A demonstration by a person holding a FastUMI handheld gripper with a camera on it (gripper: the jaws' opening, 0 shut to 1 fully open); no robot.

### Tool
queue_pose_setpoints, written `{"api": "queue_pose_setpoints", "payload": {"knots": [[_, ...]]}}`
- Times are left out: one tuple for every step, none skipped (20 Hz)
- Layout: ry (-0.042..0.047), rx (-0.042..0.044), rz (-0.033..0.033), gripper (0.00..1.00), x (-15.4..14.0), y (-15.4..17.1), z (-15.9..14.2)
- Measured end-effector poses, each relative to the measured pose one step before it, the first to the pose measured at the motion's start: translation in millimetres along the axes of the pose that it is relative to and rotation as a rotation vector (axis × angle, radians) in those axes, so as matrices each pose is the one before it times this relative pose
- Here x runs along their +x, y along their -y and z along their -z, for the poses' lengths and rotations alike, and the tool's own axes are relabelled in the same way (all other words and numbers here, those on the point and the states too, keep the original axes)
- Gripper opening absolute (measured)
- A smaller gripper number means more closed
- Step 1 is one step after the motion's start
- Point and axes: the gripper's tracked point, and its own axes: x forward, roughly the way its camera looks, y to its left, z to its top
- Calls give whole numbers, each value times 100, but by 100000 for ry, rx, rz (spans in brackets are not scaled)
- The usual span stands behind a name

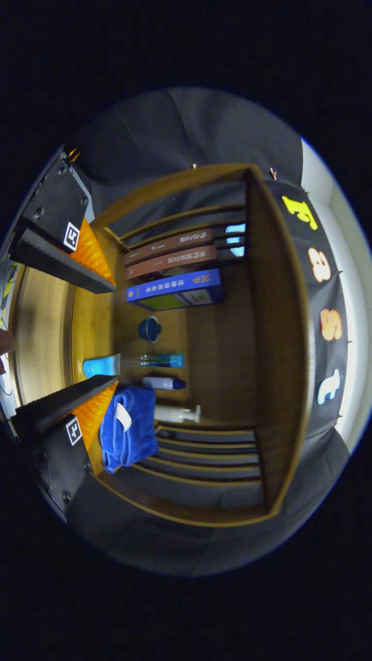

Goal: Pull open the drawer, take out the items inside it, and place them on the countertop above the cabinet.

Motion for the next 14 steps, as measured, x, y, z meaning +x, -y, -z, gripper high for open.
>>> {"api": "queue_pose_setpoints", "payload": {"knots": [[4805, -335, 1708, 100, -1747, 266, -463], [4717, -555, 1589, 100, -1822, 271, -330], [4379, -376, 1443, 100, -1623, 224, -130], [3369, -1136, 936, 99, -1572, 205, 268], [3059, -689, 1785, 99, -1407, 418, 308], [2041, -376, 1588, 99, -1308, 412, 411], [1608, -362, 1075, 99, -1150, 254, 645], [926, -1394, 1382, 99, -1130, 236, 933], [1866, -1813, 999, 99, -939, 320, 737], [1049, -1780, 673, 99, -798, 132, 918], [-356, -1568, 171, 99, -829, 102, 1424], [-1034, -112, 81, 99, -614, -46, 1317], [-1617, -247, -330, 99, -635, -213, 1511], [-1746, -260, -209, 99, -426, -28, 1696]]}}
